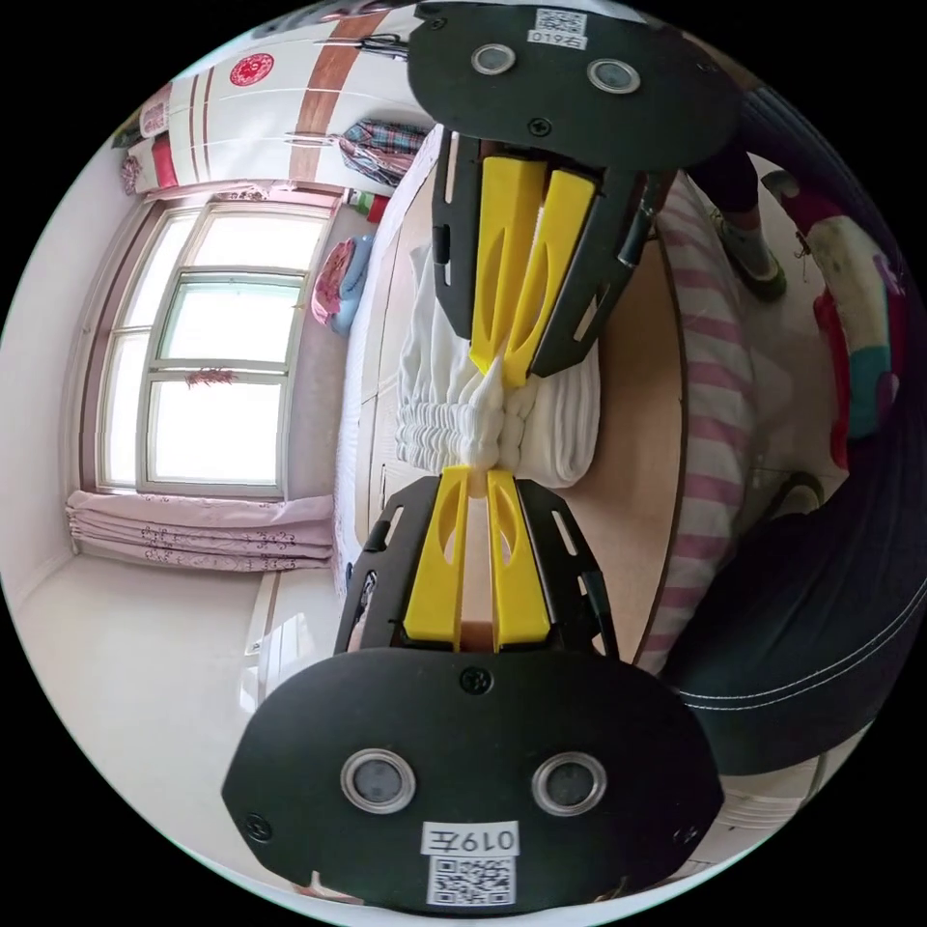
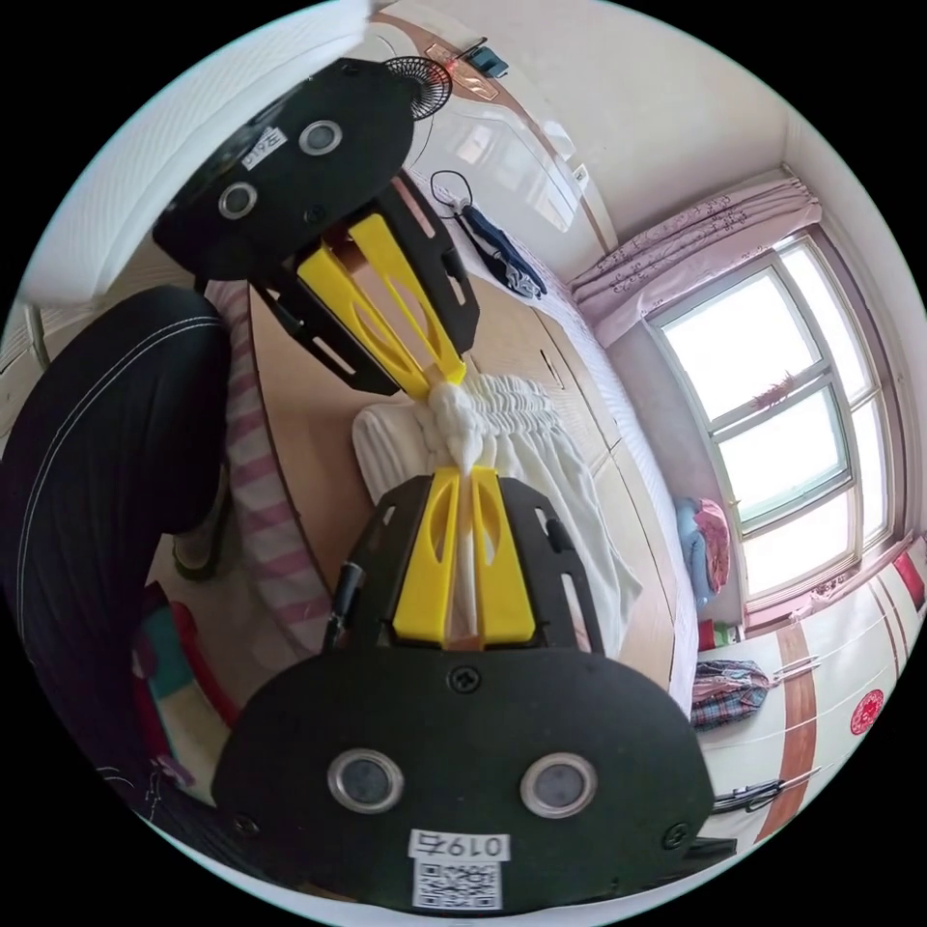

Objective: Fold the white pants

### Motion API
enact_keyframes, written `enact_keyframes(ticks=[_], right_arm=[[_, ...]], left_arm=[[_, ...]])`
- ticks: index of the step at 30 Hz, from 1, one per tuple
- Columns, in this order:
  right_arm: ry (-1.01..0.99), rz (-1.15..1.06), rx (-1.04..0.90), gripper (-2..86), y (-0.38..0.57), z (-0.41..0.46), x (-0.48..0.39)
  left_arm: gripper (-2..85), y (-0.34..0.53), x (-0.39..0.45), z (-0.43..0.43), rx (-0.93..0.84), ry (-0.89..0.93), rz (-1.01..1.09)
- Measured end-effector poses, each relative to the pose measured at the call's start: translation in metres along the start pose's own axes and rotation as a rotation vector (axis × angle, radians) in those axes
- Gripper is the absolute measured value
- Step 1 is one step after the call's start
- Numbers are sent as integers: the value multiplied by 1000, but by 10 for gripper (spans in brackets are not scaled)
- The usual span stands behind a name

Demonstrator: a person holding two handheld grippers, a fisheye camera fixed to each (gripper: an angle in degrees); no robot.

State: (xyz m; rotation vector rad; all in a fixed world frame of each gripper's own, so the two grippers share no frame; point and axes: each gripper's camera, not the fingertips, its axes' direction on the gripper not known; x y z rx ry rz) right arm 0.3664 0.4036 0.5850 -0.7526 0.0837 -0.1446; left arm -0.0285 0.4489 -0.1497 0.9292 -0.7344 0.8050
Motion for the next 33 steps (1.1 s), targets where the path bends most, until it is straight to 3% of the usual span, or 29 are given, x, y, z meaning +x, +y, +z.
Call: enact_keyframes(ticks=[10,13,15,18,20,24,29,33], right_arm=[[-19,30,11,18,21,-4,37],[-38,52,23,28,29,-9,51],[-53,68,36,32,35,-11,60],[-58,79,44,36,42,-14,71],[-51,72,47,42,46,-18,78],[-49,72,67,64,61,-33,91],[21,137,143,78,126,-96,118],[190,183,65,67,198,-123,133]], left_arm=[[10,25,-21,12,12,9,6],[9,40,-62,2,65,154,-130],[10,58,-104,-4,203,278,-350],[8,72,-139,9,273,367,-550],[8,72,-147,24,290,441,-596],[9,48,-126,65,75,448,-469],[9,51,-136,68,68,463,-505],[9,39,-141,64,28,428,-472]])
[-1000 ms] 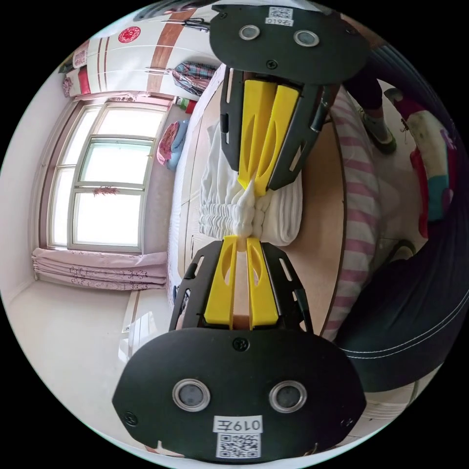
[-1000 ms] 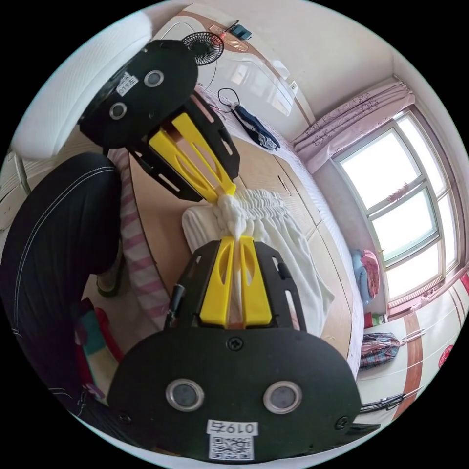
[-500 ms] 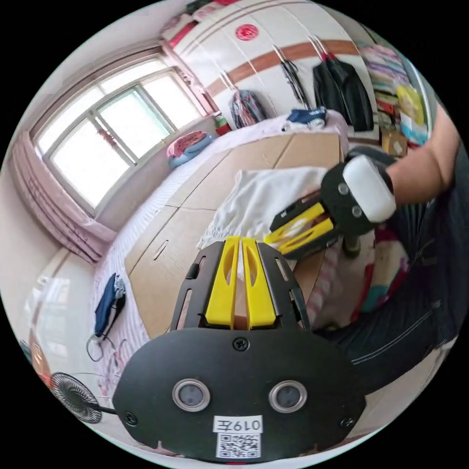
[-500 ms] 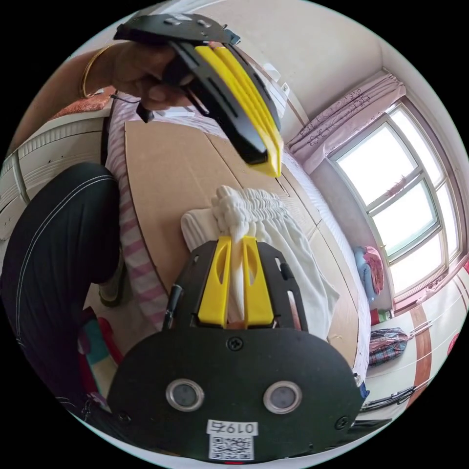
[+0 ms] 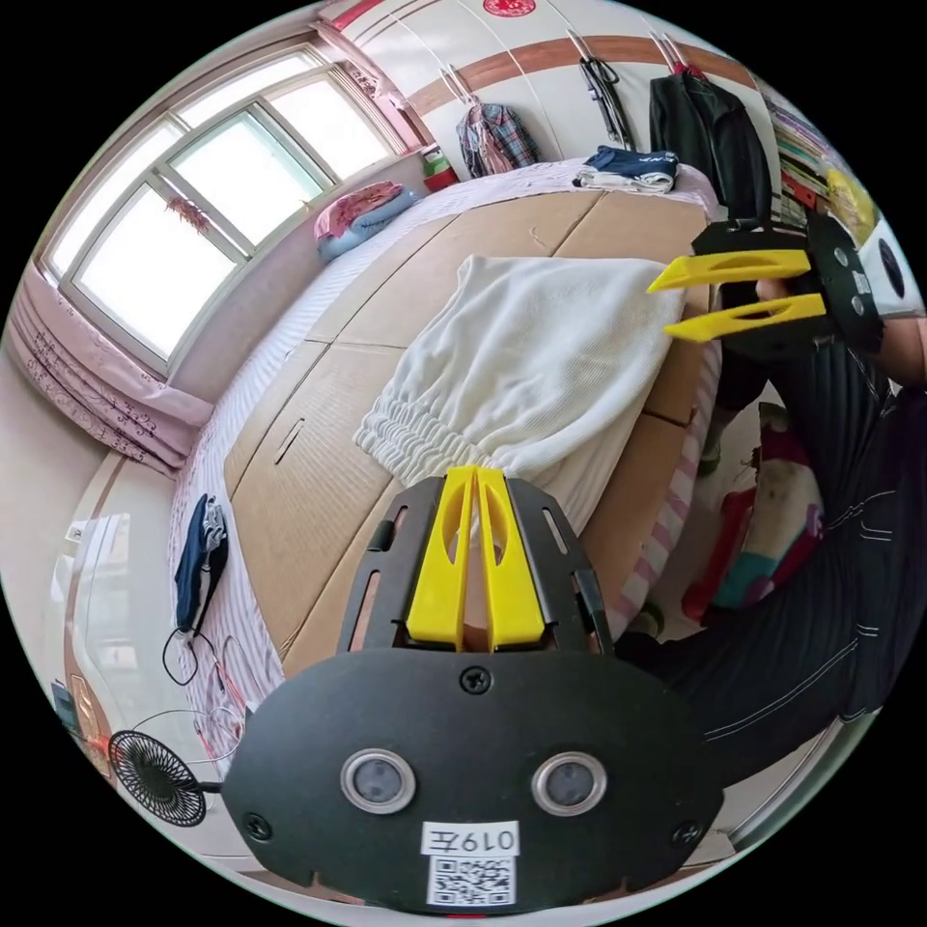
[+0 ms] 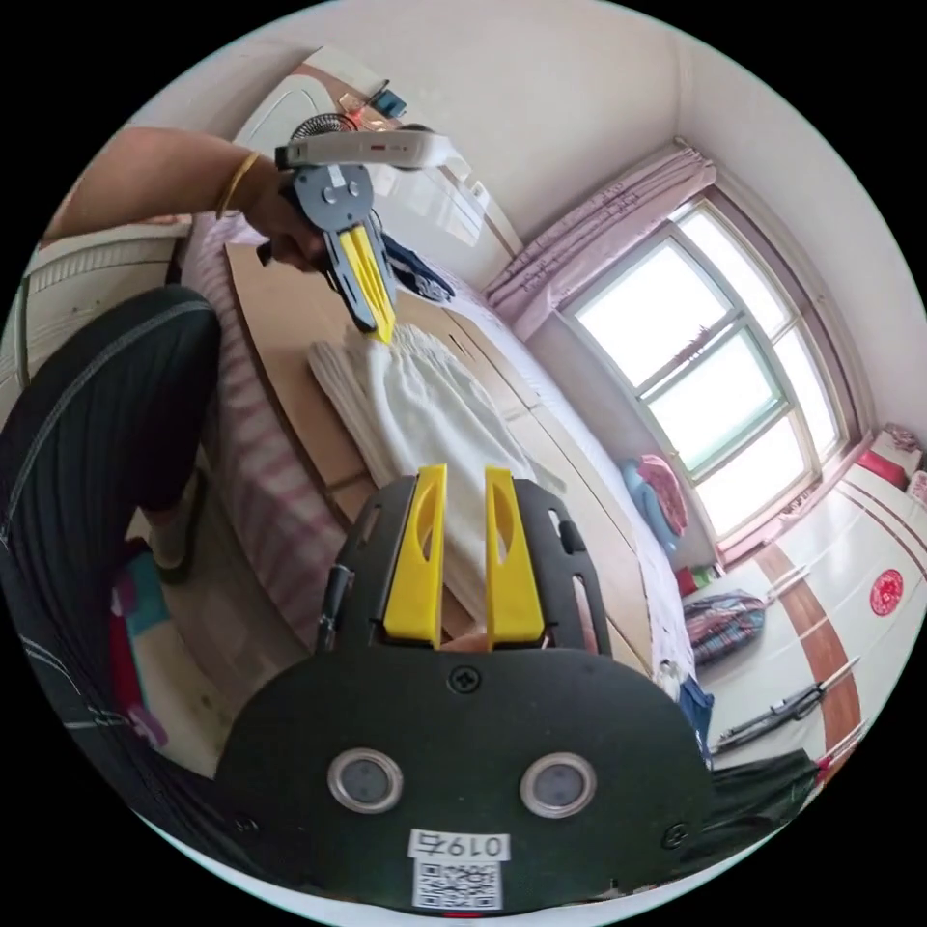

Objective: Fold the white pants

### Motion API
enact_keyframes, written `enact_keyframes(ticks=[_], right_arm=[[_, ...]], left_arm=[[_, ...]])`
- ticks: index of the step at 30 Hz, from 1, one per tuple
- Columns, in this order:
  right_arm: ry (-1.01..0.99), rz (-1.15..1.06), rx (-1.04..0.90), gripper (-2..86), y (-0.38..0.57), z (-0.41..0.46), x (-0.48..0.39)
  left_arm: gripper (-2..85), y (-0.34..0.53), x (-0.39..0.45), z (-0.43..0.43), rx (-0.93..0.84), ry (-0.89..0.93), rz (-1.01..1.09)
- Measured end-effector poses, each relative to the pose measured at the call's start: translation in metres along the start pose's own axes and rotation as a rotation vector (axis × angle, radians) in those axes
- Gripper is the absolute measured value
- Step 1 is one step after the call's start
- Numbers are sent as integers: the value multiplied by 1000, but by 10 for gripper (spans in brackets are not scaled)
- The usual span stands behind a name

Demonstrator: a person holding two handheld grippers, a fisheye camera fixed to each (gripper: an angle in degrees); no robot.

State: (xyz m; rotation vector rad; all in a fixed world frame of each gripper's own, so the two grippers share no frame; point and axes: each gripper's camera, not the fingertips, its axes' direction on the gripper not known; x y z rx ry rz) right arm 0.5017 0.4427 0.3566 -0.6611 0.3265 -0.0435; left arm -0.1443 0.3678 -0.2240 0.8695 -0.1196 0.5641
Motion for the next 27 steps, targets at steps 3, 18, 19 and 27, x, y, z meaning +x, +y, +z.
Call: enact_keyframes(ticks=[3,18,19,27], right_arm=[[114,-25,-117,67,49,-2,19],[55,-109,-63,2,72,-9,59],[29,-62,-52,-1,71,-13,69],[16,32,-38,-5,67,-23,91]], left_arm=[[9,-5,-1,-5,0,0,-30],[27,-121,193,-74,127,-258,404],[30,-126,200,-72,127,-268,415],[22,-171,221,-60,81,-373,365]])
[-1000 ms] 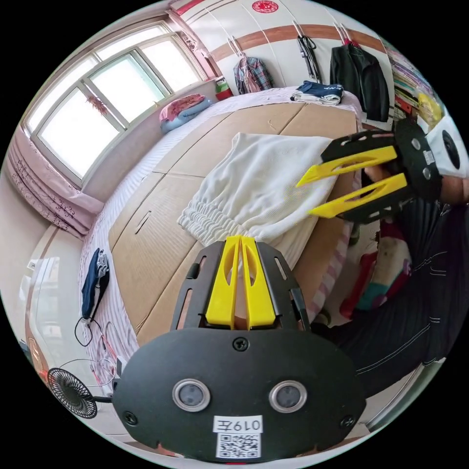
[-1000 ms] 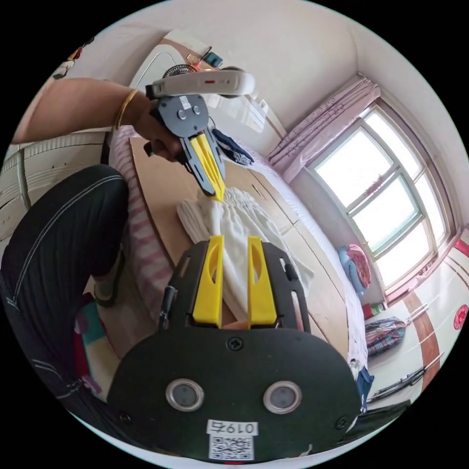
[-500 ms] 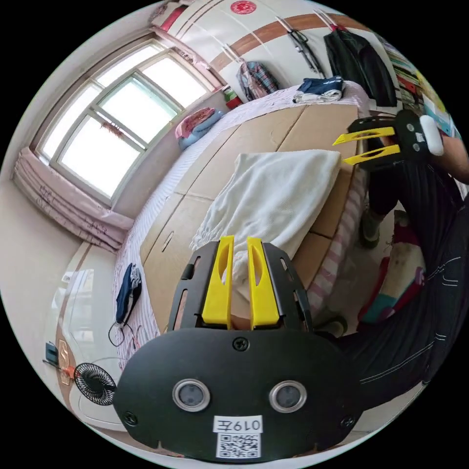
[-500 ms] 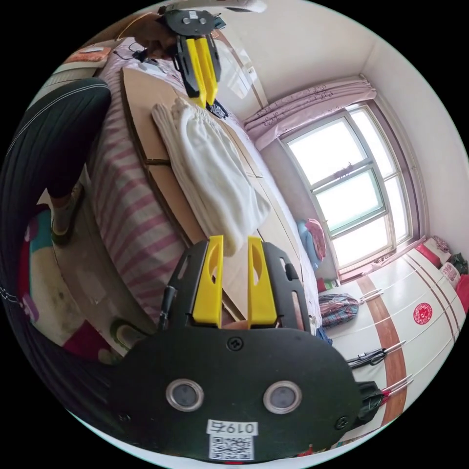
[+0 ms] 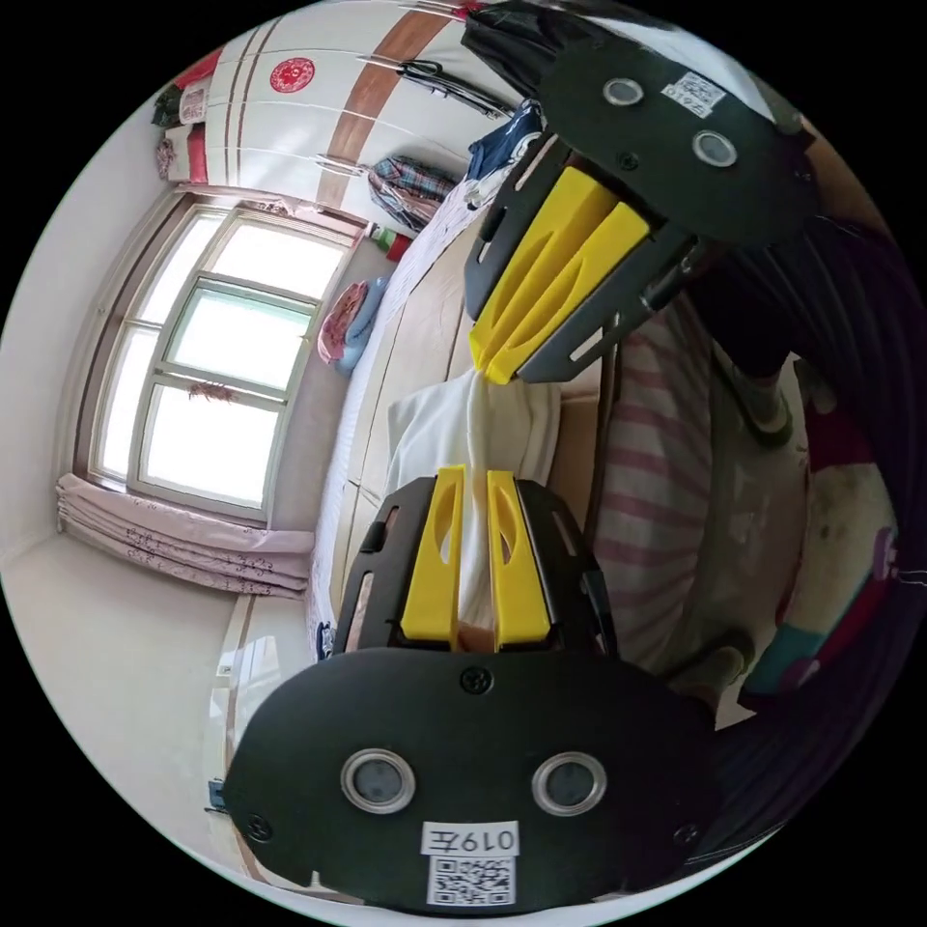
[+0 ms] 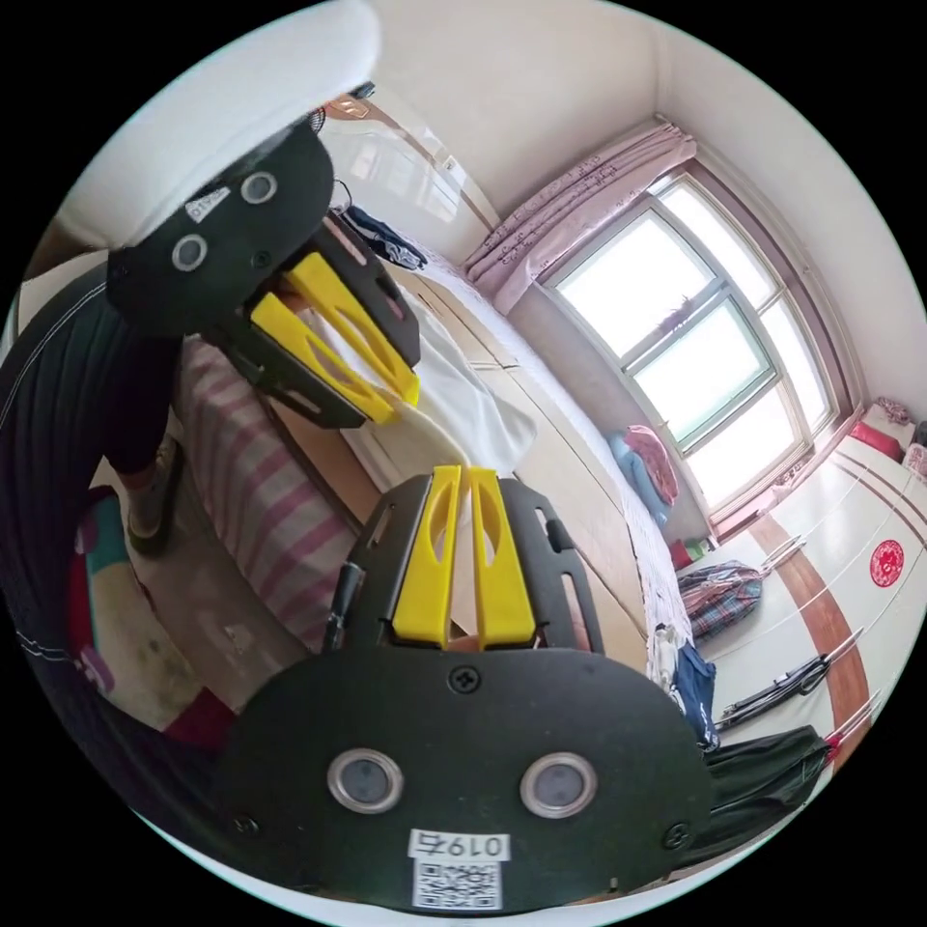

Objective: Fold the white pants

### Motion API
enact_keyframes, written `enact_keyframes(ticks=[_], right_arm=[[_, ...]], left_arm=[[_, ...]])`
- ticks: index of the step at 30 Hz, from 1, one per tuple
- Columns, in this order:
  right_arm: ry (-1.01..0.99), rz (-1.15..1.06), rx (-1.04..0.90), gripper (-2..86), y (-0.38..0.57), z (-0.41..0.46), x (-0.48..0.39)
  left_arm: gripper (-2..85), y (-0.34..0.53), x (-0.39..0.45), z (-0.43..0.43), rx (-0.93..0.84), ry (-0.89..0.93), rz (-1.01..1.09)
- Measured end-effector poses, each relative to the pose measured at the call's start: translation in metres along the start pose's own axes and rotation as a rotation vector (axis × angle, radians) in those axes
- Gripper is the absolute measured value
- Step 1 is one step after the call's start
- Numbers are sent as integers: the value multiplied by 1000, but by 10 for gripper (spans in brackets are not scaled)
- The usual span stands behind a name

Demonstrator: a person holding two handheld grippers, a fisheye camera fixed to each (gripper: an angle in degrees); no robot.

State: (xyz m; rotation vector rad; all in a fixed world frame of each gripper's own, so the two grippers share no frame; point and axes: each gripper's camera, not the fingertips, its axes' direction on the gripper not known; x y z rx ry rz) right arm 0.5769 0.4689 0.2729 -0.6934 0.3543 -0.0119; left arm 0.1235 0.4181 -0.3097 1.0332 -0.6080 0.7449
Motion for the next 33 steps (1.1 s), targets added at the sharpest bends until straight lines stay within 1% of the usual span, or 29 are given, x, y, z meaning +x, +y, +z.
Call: enact_keyframes(ticks=[3,6,8,10,13,15,18,22,25,28,33], right_arm=[[25,-35,1,-5,2,-5,-8],[116,-171,41,-3,8,-15,-32],[174,-285,29,2,8,-15,-49],[193,-338,28,13,6,-16,-54],[154,-354,49,27,1,-25,-50],[180,-362,53,10,-2,-30,-50],[203,-453,76,-6,-1,-33,-62],[199,-536,-37,-6,-6,-14,-57],[162,-594,-55,7,-10,-11,-50],[170,-650,-76,47,-14,-10,-49],[127,-692,-97,60,-19,-9,-44]], left_arm=[[18,-8,-10,-2,-8,28,-45],[15,-13,-21,-10,9,60,-62],[13,-14,-25,-14,22,58,-64],[11,-17,-28,-17,25,63,-54],[11,-25,-30,-22,19,59,-37],[11,-30,-34,-25,18,71,-50],[11,-33,-41,-28,25,97,-82],[11,-36,-43,-35,41,102,-85],[11,-40,-42,-42,46,90,-65],[11,-43,-44,-46,48,92,-70],[13,-49,-46,-60,71,104,-64]])
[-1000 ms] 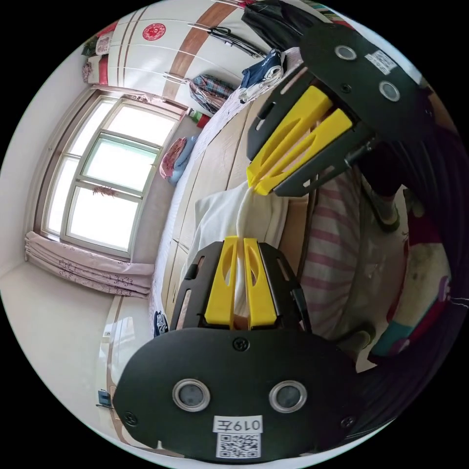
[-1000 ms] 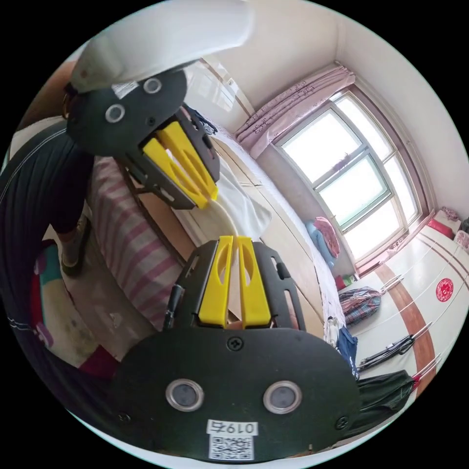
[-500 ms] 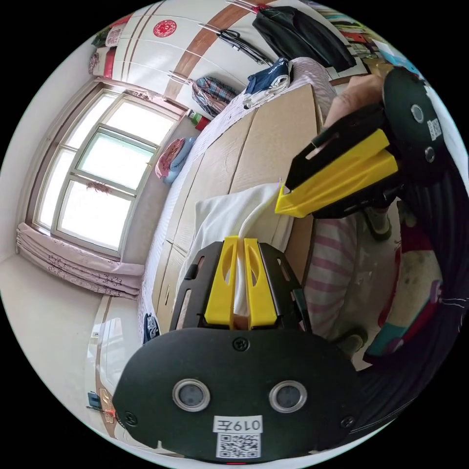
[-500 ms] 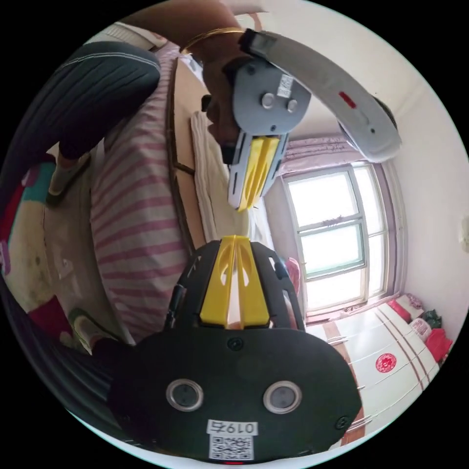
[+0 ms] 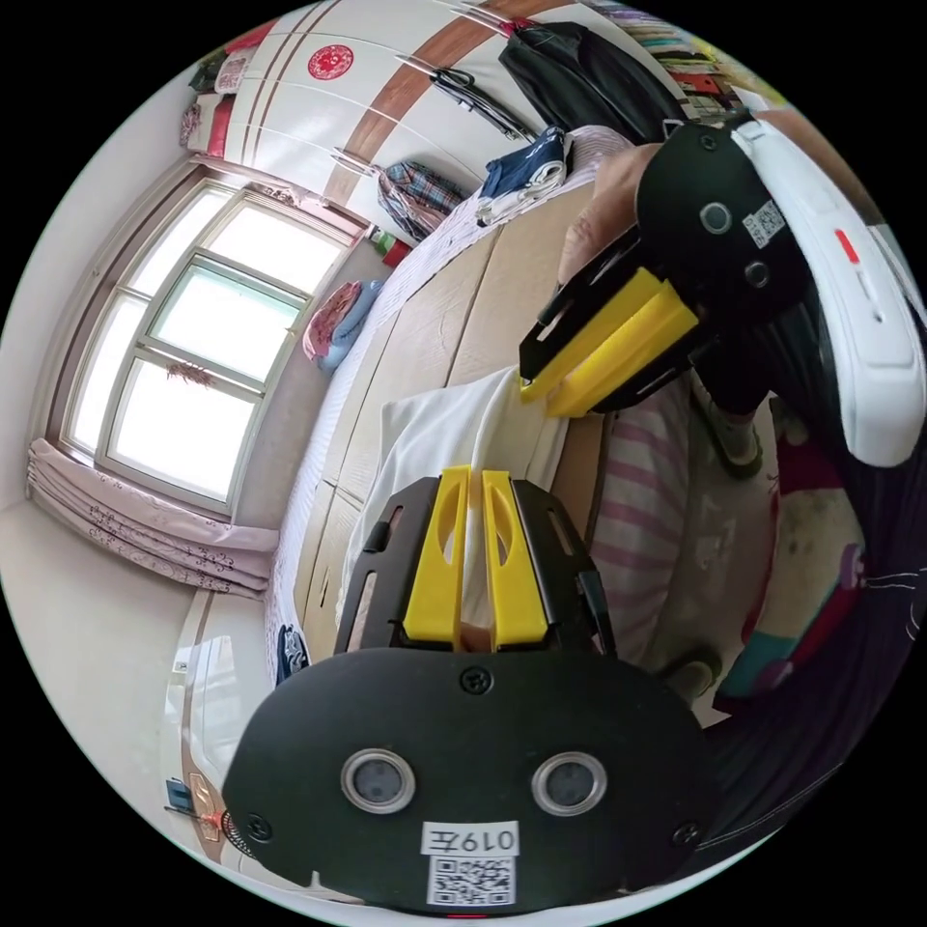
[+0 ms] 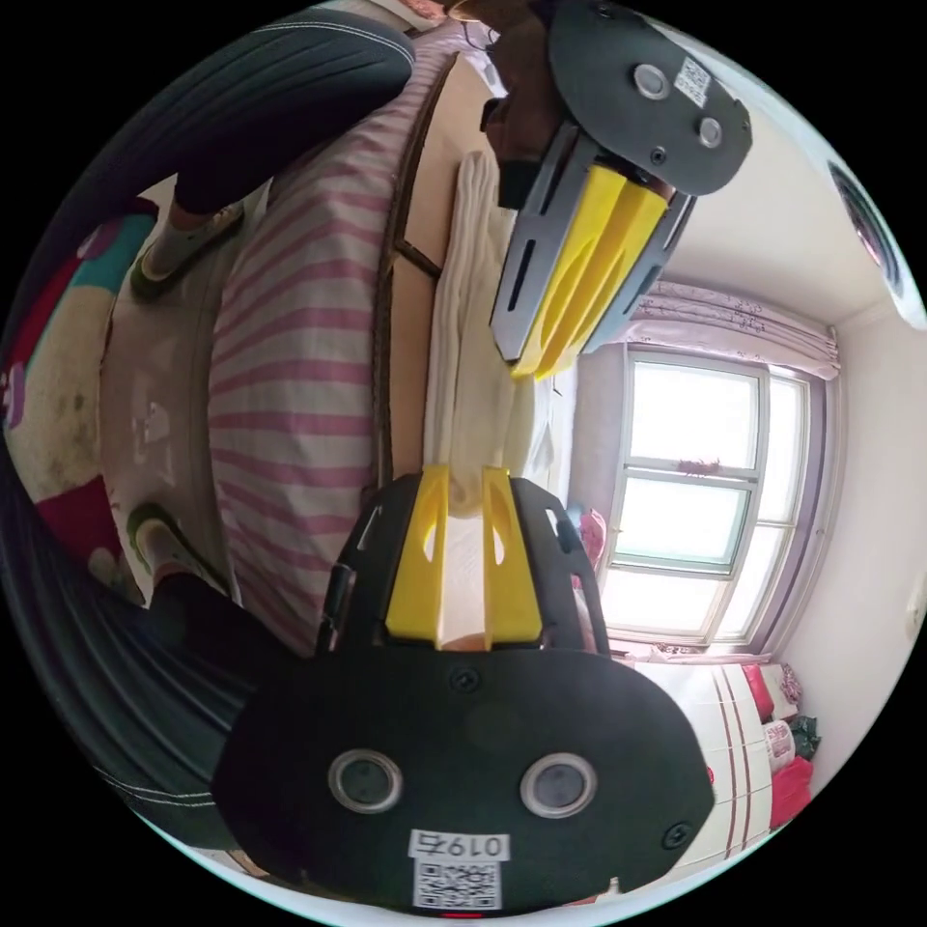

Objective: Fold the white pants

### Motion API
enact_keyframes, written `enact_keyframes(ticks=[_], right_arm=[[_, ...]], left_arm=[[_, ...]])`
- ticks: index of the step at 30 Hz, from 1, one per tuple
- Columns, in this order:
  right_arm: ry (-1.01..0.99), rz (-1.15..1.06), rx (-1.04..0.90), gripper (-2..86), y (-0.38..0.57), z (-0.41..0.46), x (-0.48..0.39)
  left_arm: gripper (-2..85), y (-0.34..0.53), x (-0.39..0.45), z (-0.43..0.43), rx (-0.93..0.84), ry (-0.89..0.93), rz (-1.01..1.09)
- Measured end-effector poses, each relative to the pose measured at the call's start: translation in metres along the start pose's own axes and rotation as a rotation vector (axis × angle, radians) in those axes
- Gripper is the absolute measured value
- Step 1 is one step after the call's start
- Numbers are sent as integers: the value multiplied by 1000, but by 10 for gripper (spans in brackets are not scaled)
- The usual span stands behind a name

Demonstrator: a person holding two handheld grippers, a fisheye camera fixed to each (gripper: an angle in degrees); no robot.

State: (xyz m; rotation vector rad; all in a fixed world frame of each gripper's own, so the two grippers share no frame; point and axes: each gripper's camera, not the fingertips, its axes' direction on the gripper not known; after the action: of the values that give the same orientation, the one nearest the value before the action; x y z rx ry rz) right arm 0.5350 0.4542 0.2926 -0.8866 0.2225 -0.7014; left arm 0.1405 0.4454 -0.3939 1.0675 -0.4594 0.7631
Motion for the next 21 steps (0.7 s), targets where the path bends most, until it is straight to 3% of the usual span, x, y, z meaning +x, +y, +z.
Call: enact_keyframes(ticks=[6,12,21], right_arm=[[-21,33,-5,59,5,2,11],[33,76,-2,2,11,6,16],[-203,430,132,-7,67,-1,80]], left_arm=[[12,2,10,-27,73,22,20],[11,-10,19,-27,41,22,35],[25,-36,27,-19,-32,-70,83]])
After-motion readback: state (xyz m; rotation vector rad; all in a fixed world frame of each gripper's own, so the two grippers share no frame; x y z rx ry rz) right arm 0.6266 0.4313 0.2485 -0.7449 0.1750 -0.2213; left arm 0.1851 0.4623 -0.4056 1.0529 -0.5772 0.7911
